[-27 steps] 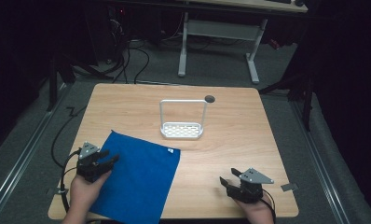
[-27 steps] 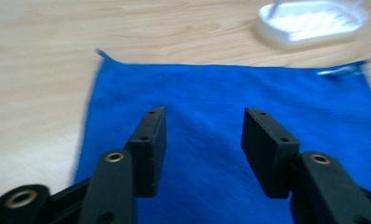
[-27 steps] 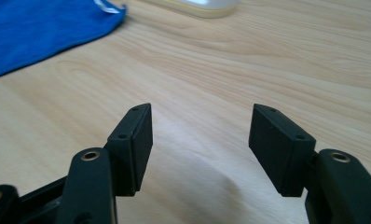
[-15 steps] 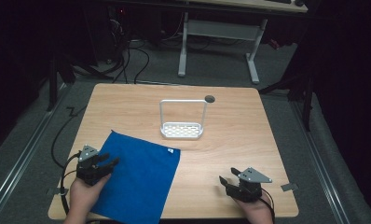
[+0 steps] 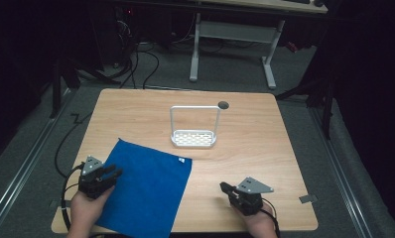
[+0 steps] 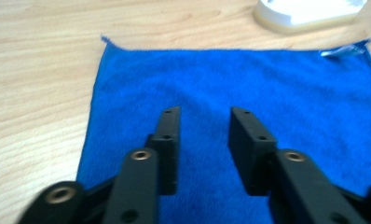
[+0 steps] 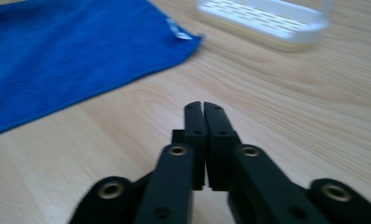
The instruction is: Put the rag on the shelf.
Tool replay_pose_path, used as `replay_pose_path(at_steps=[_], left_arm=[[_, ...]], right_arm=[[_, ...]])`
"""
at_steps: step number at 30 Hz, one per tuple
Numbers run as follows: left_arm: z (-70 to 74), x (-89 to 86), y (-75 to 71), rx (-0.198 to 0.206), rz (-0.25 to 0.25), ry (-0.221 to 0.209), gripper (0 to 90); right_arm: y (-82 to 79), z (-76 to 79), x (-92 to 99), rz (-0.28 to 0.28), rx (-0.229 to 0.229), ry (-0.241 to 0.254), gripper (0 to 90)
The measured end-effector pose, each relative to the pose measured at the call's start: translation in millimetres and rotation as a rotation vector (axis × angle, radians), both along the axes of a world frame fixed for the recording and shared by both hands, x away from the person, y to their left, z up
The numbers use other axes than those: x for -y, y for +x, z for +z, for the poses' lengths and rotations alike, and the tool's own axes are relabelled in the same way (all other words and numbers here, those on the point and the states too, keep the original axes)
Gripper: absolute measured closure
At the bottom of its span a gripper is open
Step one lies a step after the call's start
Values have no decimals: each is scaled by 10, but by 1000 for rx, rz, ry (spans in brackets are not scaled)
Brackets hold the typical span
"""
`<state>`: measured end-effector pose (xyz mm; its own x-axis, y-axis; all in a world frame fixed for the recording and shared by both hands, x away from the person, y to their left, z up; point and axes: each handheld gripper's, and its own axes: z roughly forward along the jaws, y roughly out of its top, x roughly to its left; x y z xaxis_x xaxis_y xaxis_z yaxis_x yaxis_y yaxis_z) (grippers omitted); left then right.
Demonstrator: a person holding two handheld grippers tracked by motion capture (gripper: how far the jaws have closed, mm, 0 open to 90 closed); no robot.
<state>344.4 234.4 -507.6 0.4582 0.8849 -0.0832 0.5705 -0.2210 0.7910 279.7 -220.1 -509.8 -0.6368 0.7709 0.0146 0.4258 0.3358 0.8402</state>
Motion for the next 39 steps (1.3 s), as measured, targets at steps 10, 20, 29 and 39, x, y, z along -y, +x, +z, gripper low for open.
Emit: replay_pose_path(at_steps=[10, 20, 29, 39], left_arm=[[-121, -176, -152, -78, 42, 115, 900], [-190, -313, -314, -103, 59, 123, 900], [-191, -226, -355, -102, -13, 115, 900], [-176, 178, -290, -105, -165, 119, 900]], right_arm=[[191, -52, -667, 164, -17, -37, 900], [201, -161, -1217, 296, -33, -169, 900], [206, -193, -1154, 274, -40, -238, 900], [204, -183, -749, 174, -60, -232, 900]])
